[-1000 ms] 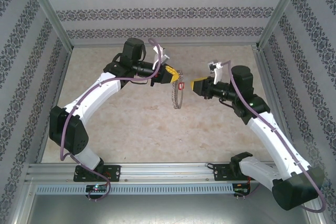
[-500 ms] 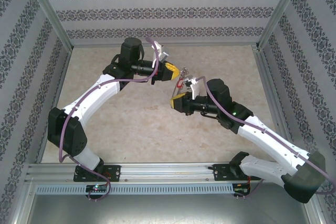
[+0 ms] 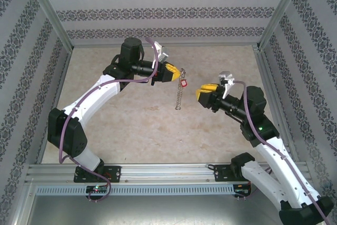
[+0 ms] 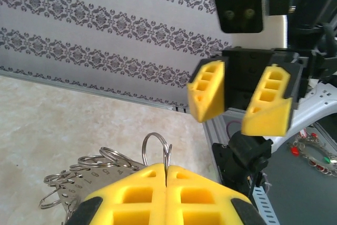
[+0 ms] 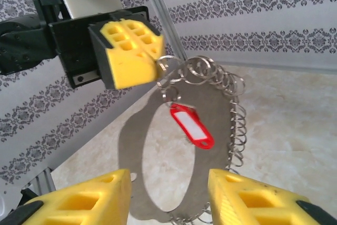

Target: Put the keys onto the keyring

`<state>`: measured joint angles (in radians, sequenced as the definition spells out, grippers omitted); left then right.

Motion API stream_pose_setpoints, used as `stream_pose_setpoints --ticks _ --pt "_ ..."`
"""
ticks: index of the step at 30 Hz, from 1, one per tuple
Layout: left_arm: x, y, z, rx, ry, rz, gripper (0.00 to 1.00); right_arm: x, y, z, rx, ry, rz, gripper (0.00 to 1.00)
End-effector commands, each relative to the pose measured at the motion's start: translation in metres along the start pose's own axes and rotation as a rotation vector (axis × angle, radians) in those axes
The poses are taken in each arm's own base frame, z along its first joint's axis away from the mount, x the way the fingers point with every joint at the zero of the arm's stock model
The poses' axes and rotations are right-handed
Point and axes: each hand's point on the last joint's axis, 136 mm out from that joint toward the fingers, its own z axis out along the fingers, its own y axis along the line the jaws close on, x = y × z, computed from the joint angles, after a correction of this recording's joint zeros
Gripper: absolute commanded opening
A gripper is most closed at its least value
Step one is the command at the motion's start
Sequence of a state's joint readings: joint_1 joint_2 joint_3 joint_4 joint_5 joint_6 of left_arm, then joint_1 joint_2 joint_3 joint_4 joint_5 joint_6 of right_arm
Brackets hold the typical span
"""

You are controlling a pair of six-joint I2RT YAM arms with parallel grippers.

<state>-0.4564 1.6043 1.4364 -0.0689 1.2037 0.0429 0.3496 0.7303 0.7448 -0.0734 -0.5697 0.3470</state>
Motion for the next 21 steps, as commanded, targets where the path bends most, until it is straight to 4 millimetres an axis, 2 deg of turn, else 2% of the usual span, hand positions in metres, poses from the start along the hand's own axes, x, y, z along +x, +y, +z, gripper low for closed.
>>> stream_pose_setpoints --ticks 1,10,21 --pt "-0.028 -0.028 -0.007 0.072 -0.039 0.078 0.0 -0.006 0.003 0.008 -0.05 -0.002 -0.047 0.44" --pt "-0.033 -0.037 -0.008 0.119 -0.042 0.074 0.0 -0.017 0.009 0.03 -0.164 -0.004 -0.072 0.56" --pt "-0.037 -0.042 -0.008 0.14 -0.044 0.073 0.0 -0.017 0.02 0.053 -0.262 0.013 -0.075 0.55"
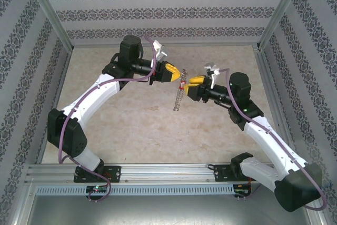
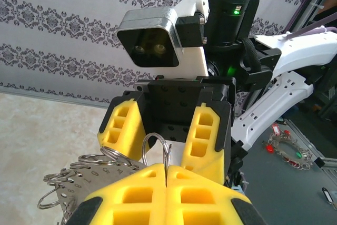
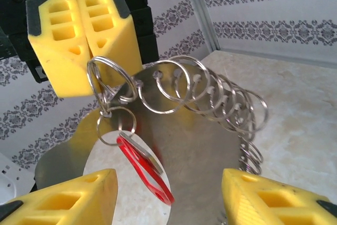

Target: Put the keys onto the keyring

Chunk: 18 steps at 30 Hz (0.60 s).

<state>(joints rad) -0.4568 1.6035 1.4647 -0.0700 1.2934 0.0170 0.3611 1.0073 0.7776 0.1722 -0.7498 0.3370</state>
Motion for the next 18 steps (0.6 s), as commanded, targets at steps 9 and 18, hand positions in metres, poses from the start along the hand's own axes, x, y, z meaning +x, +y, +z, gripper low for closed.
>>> stream_pose_setpoints --ticks 9,18 --pt "-0.025 -0.023 -0.003 0.041 -0.027 0.076 0.0 -0.009 0.042 0.017 -0.163 0.004 -0.069 0.02" --pt "-0.023 -0.019 -0.002 0.034 -0.034 0.075 0.0 0.005 0.057 0.03 -0.195 0.053 -0.067 0.0"
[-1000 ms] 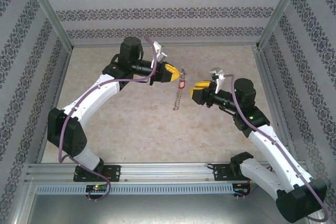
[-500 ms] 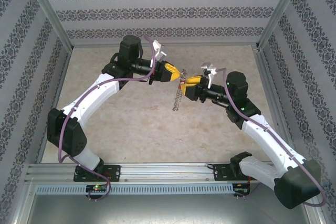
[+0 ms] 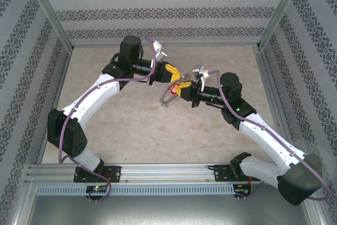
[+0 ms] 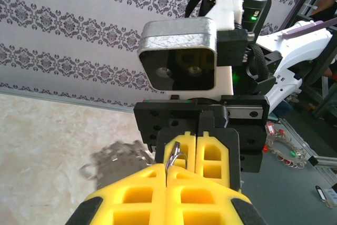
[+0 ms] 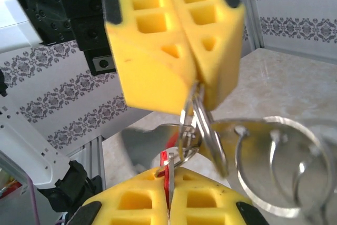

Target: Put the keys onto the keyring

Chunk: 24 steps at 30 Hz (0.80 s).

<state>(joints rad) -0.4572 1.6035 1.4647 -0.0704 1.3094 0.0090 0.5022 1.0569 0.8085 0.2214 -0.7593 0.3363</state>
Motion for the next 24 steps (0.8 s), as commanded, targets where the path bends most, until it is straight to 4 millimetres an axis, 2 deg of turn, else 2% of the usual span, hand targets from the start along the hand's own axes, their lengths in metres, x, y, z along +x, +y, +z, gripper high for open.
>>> stream_pose_setpoints --ticks 1,6,8,10,12,18,24 --pt "-0.024 -0.017 -0.003 0.017 -0.035 0.085 0.0 -0.002 0.013 0.008 -0.044 0.024 -0.029 0.0" --pt "-0.022 -0.017 -0.003 0.014 -0.035 0.083 0.0 0.003 0.002 0.007 0.01 0.035 -0.018 0.02" --pt "-0.021 -0.017 -0.003 0.01 -0.035 0.082 0.0 0.002 -0.001 0.004 0.026 0.028 -0.013 0.29" --pt "-0.021 -0.017 -0.003 0.009 -0.036 0.083 0.0 0.0 -0.003 -0.002 0.042 0.019 -0.007 0.38" --pt "-0.02 -0.016 -0.003 0.004 -0.035 0.083 0.0 -0.003 -0.002 -0.009 0.047 0.007 -0.002 0.43" --pt "-0.017 -0.013 -0.003 -0.002 -0.036 0.078 0.0 -0.018 0.003 -0.035 0.073 -0.063 -0.003 0.46" --pt "-0.017 -0.012 -0.002 -0.007 -0.039 0.077 0.0 -0.04 0.01 -0.046 0.044 -0.135 0.022 0.38"
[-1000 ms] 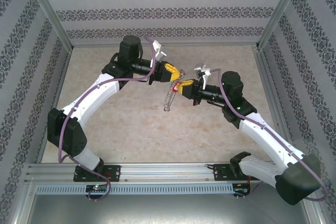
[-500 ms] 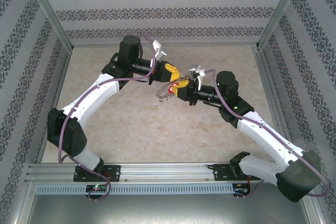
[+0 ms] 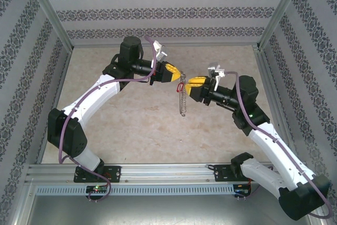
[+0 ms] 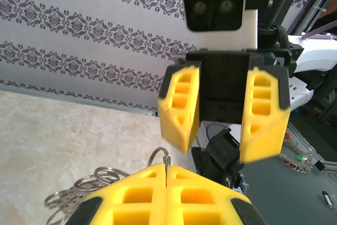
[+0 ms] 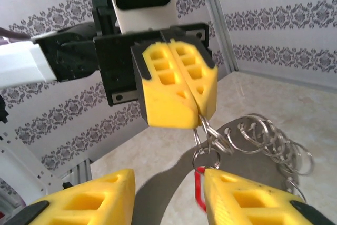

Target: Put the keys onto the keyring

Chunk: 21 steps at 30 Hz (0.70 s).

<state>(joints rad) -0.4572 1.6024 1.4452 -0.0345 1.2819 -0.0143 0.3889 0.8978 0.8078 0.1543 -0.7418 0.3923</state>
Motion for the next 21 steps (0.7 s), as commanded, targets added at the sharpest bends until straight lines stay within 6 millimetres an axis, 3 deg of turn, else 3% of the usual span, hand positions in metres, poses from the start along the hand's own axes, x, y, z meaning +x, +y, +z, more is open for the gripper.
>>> stream_pose_setpoints --ticks 1,10,21 --pt "-0.019 -0.018 -0.003 0.02 -0.035 0.083 0.0 -0.01 0.011 0.0 -0.069 -0.021 0.033 0.38" --pt "-0.02 -0.019 -0.004 0.016 -0.04 0.085 0.0 -0.022 0.018 0.009 -0.154 -0.036 0.09 0.35" --pt "-0.019 -0.018 -0.003 0.016 -0.042 0.083 0.0 -0.024 0.012 0.014 -0.149 -0.046 0.104 0.34"
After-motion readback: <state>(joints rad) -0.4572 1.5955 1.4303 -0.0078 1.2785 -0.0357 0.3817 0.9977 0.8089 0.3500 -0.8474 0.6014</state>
